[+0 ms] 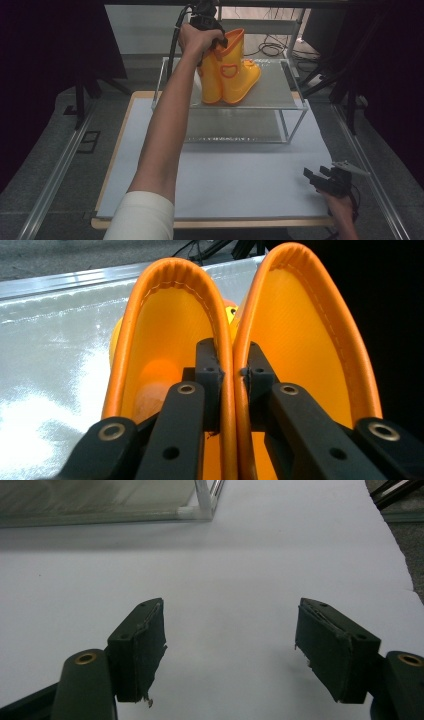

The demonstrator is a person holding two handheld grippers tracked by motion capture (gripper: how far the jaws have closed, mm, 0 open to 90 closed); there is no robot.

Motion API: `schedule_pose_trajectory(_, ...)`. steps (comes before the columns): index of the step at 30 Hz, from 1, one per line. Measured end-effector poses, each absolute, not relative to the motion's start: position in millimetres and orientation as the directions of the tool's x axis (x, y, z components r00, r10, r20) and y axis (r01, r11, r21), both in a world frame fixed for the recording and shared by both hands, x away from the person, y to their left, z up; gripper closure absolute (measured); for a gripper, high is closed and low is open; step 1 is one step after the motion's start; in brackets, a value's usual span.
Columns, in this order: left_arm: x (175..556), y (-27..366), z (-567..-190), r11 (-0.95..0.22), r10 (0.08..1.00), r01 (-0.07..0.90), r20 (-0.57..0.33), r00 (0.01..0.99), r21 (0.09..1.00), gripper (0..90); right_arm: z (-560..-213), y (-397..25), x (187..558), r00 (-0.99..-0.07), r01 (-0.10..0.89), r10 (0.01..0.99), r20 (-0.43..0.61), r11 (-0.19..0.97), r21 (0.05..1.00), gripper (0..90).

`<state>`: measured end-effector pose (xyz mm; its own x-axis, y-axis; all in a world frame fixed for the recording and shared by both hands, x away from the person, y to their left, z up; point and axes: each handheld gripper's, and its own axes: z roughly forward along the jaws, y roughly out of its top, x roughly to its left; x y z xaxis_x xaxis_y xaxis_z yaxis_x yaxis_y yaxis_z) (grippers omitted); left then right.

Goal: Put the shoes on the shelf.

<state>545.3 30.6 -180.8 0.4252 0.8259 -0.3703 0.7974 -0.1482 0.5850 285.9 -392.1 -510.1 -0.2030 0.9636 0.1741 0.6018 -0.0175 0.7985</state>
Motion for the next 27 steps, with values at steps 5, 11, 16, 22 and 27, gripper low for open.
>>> schedule_pose_trajectory(5, 545.1, 18.5, -182.0, -0.156, 0.818, 0.779, -0.363, 0.447, 0.607, 75.3, -510.0, -391.2, 285.8, -0.204, 0.602, 0.963, 0.174, -0.016, 0.799, 27.4)
schedule_pose_trajectory(11, 542.6, 16.2, -177.3, -0.149, 0.812, 0.769, -0.367, 0.454, 0.622, 57.4, -509.7, -392.2, 285.1, -0.202, 0.601, 0.964, 0.175, -0.02, 0.799, 27.4)
schedule_pose_trajectory(16, 535.0, 20.3, -163.4, -0.125, 0.796, 0.728, -0.369, 0.479, 0.674, 49.1, -510.1, -390.6, 285.3, -0.206, 0.6, 0.964, 0.17, -0.013, 0.8, 27.3)
schedule_pose_trajectory(22, 516.8, 26.7, -146.2, -0.136, 0.775, 0.673, -0.345, 0.529, 0.727, 45.2, -510.2, -388.0, 285.1, -0.21, 0.601, 0.964, 0.166, -0.007, 0.799, 27.3)
schedule_pose_trajectory(27, 490.9, 42.3, -130.5, -0.143, 0.77, 0.61, -0.3, 0.563, 0.78, 50.9, -509.1, -388.2, 284.3, -0.208, 0.596, 0.965, 0.16, -0.005, 0.803, 27.3)
